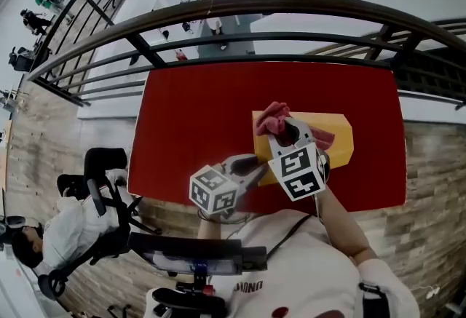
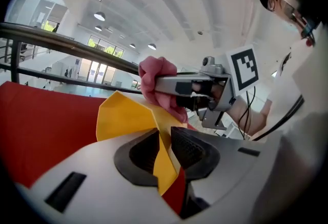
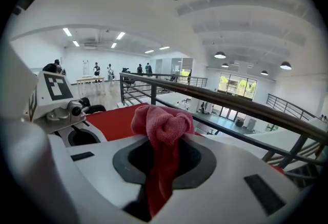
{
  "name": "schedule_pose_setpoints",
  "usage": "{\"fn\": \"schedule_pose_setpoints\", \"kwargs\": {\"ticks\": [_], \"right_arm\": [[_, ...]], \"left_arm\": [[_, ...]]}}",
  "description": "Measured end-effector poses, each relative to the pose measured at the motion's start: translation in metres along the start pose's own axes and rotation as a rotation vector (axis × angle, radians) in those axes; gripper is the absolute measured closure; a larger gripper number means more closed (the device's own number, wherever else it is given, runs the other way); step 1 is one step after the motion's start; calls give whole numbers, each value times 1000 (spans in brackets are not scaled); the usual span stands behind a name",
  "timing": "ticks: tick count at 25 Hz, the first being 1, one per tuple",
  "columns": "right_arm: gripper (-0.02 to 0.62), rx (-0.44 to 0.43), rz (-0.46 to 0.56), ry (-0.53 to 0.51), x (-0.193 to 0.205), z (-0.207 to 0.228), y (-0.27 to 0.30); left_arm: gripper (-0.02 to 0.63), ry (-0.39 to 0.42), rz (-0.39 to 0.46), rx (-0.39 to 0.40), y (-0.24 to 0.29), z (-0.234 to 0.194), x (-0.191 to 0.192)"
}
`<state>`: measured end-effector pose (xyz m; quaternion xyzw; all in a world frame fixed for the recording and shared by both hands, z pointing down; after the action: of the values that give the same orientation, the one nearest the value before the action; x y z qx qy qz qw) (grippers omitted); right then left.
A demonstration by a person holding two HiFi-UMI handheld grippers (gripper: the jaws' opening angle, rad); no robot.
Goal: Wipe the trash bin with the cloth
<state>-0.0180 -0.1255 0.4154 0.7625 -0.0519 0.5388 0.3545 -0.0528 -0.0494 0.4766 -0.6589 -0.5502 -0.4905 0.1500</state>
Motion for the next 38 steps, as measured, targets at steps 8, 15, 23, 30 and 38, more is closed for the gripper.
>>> {"fn": "schedule_pose_setpoints", "kwargs": {"ticks": [8, 15, 23, 30, 38], "right_arm": [[534, 10, -69, 11, 33, 4, -7], [534, 239, -133, 122, 91, 77, -42], [534, 458, -183, 239, 149, 147, -81], [534, 474, -164, 223, 147, 145, -82], [534, 448, -119, 286, 140, 141, -86]], "left_arm": [[537, -35, -104, 27, -9, 5, 26], [537, -41, -84, 52, -17, 2, 22], [530, -116, 42, 55, -24, -18, -11], [522, -168, 65, 52, -12, -48, -40], [523, -151, 28, 18, -3, -61, -51]]}}
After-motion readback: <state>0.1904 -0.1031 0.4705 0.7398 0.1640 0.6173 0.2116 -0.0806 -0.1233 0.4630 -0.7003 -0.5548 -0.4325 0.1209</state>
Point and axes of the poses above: the fingertips, and each gripper's own axes: y forward along the fingers, z to its right, x out of its underside, the point moved 2 cm from there along -y, backward along the fingers, and after that the axes turned 4 degrees about x, right-handed, at the moved point
